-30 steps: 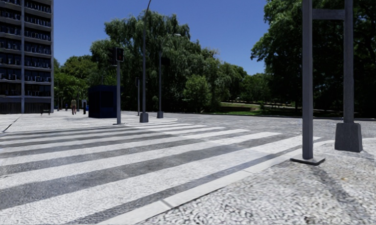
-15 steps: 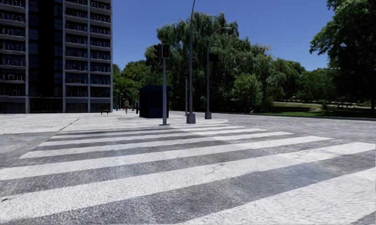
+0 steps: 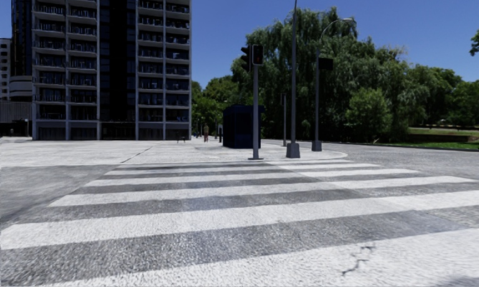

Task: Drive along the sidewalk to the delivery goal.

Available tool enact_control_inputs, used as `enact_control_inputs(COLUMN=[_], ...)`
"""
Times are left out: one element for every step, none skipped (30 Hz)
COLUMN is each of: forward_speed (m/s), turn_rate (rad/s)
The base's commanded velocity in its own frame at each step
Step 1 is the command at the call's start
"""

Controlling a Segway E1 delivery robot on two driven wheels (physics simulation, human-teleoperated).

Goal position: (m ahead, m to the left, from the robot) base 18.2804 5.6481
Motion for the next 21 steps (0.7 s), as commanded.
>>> enact_control_inputs(forward_speed=[1.31, 1.31, 1.3, 1.3, 1.3, 1.3, 1.3, 1.3, 1.3, 1.3, 1.28, 1.28, 1.27, 1.27, 1.26, 1.26, 1.26, 1.26, 1.26, 1.26, 1.26], turn_rate=[0.52, 0.51, 0.5, 0.48, 0.47, 0.47, 0.47, 0.47, 0.47, 0.47, 0.47, 0.47, 0.47, 0.47, 0.47, 0.47, 0.47, 0.47, 0.47, 0.46, 0.32])
